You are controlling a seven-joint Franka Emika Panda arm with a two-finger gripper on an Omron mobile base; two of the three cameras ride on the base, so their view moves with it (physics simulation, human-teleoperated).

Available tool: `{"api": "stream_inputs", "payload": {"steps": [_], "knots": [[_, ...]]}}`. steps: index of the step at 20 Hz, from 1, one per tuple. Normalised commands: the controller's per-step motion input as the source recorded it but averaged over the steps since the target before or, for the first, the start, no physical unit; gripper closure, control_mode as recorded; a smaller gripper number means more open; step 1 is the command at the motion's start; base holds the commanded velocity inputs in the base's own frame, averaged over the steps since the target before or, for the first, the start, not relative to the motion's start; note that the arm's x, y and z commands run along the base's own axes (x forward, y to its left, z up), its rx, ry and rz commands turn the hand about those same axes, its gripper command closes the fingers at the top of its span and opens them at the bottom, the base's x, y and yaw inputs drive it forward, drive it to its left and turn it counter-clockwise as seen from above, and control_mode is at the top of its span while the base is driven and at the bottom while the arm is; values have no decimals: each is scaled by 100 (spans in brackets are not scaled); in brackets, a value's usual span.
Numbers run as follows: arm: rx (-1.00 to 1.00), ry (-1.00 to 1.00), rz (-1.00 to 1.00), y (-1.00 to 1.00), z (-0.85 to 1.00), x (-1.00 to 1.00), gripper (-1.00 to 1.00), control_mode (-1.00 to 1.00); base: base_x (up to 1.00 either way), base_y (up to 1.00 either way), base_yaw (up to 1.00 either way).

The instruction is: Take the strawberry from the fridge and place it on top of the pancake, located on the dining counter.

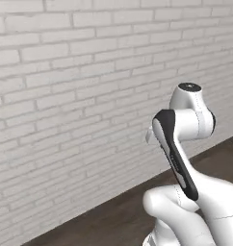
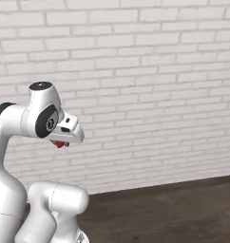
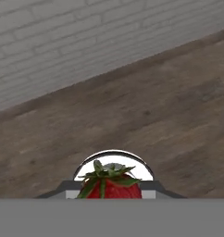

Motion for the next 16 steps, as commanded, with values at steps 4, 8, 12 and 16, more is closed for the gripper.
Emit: {"api": "stream_inputs", "payload": {"steps": [4, 8, 12, 16], "knots": [[0, 0, 0, 0, 0, 0, 100, 100, 90, 0, -65], [0, 0, 0, 0, 0, 0, 100, 100, 90, 0, -65], [0, 0, 0, 0, 0, 0, 100, 100, 63, 0, -74], [0, 0, 0, 0, 0, 0, 100, 100, 43, 0, -81]]}}
